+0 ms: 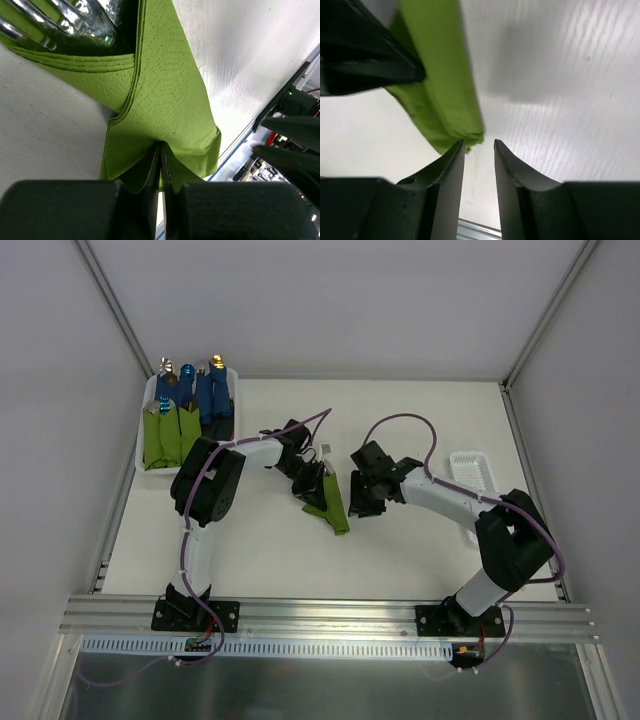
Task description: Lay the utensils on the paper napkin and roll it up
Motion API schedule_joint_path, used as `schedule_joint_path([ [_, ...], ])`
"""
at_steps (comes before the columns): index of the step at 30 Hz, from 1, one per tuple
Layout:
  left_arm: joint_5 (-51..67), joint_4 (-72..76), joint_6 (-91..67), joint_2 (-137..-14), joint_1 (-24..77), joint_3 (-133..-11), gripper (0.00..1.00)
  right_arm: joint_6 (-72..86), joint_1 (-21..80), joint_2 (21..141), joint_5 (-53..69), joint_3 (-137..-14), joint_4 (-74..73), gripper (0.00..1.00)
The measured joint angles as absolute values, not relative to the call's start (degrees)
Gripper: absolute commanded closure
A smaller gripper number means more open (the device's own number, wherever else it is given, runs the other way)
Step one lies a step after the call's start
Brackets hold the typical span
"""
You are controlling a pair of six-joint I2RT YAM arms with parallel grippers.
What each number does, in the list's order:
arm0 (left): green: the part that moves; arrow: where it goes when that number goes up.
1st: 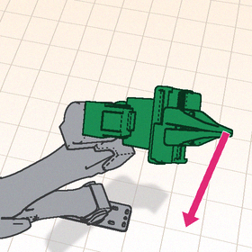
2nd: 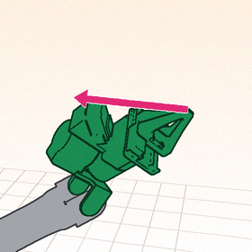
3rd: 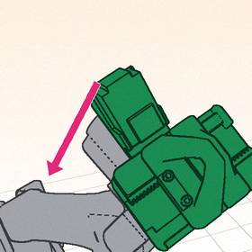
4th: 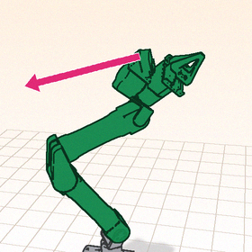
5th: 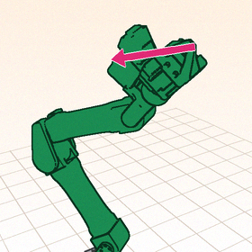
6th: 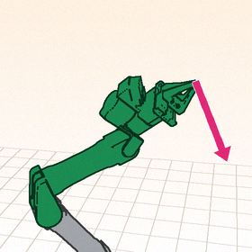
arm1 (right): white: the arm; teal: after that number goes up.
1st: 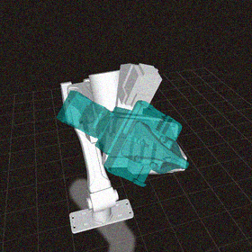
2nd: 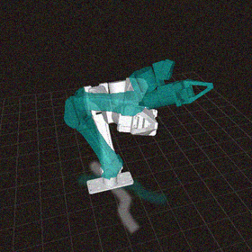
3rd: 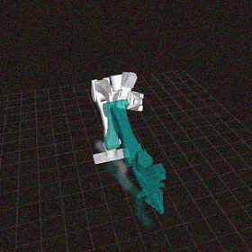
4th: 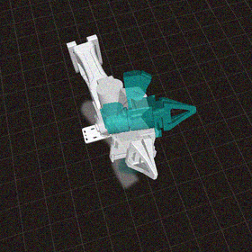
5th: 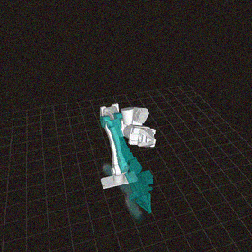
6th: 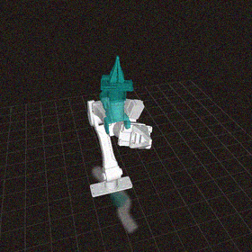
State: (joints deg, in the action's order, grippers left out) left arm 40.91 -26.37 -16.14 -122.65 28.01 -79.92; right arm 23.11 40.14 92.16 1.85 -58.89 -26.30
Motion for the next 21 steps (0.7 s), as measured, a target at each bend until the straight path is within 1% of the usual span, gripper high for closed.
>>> schedule_joint_path([
  [5,40.9,-26.3,-16.2,-122.6,28.0,-79.9,0.96,22.9,43.0,94.5,-3.3,-67.7,-28.9,0.74],
  [8,40.9,-26.2,-16.2,-122.6,28.0,-79.8,0.96,23.0,44.8,96.3,-4.6,-70.0,-29.1,0.78],
  [11,40.9,-26.2,-16.2,-122.6,28.0,-79.8,0.96,23.2,47.0,98.3,-5.4,-70.5,-29.4,0.80],
  [17,40.9,-26.2,-16.5,-122.6,28.0,-79.7,0.96,23.8,51.6,102.1,-6.9,-69.3,-30.3,0.79],
  [21,40.9,-26.2,-16.6,-122.6,28.0,-79.7,0.96,24.5,52.9,103.9,-8.2,-67.9,-29.8,0.79],
])
